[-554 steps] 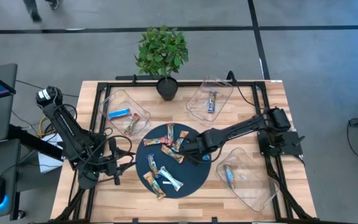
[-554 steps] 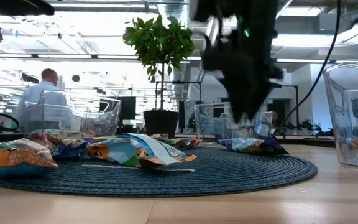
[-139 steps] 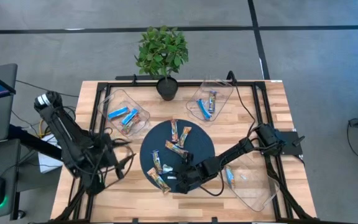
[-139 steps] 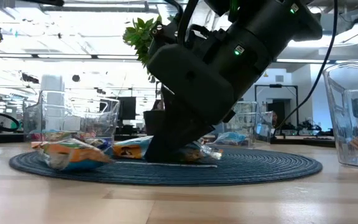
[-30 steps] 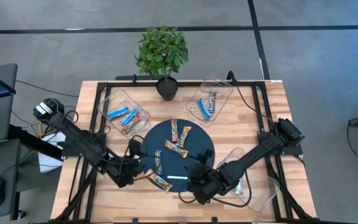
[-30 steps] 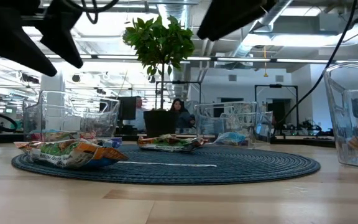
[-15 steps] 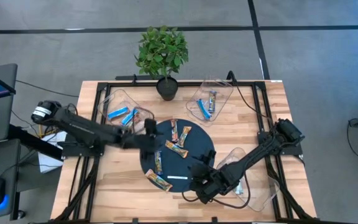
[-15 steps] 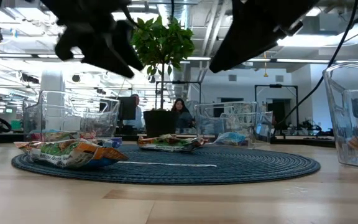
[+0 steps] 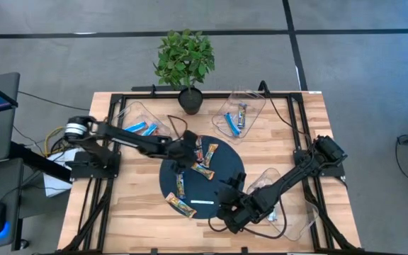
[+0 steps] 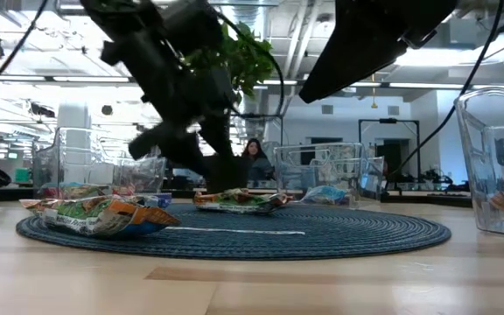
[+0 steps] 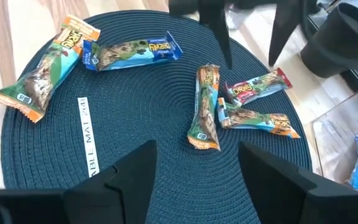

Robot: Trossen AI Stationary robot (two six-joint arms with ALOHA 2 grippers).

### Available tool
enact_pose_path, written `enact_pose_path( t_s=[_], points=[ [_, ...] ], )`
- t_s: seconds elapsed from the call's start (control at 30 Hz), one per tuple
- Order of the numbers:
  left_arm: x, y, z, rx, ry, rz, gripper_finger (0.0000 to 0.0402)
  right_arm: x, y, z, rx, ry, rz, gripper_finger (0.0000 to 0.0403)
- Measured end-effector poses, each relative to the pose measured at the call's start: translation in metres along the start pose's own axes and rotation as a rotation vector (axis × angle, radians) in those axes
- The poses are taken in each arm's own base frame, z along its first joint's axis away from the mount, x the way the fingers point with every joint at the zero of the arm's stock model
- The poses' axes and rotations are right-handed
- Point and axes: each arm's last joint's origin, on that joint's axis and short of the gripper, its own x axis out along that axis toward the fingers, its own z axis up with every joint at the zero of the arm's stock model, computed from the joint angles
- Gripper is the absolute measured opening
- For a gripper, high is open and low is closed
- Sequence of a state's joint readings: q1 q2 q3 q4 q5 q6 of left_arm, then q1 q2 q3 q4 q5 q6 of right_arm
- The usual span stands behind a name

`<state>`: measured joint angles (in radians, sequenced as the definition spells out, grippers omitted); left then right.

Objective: Pick and place Granola Bars by type
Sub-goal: Put the red granola bar into the top left transparent bin

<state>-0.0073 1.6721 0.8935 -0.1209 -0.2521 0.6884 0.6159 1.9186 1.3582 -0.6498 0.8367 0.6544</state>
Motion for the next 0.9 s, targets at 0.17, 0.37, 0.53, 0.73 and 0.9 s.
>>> enact_pose_path(
  t_s=[0.17,0.37,0.53,0.73,0.9],
  points=[
    [0.017,0.007,0.007,0.091,0.108,0.016,0.0238,0.0,0.0,0.0,-0.001,0.001,0.0,0.022],
    [0.025,0.024,0.008,0.129,0.162,-0.053,0.0238,-0.002,0.001,-0.001,-0.007,0.001,0.003,0.022],
    [0.031,0.04,0.007,0.115,0.198,-0.153,0.0238,-0.002,0.002,-0.001,-0.01,0.0,0.007,0.022],
    [0.05,0.049,0.004,0.116,0.228,-0.248,0.0238,-0.002,0.002,-0.001,-0.012,-0.001,0.008,0.022],
    [0.062,0.053,0.004,0.116,0.253,-0.277,0.0238,-0.003,0.002,-0.002,-0.015,-0.001,0.011,0.022]
  ],
)
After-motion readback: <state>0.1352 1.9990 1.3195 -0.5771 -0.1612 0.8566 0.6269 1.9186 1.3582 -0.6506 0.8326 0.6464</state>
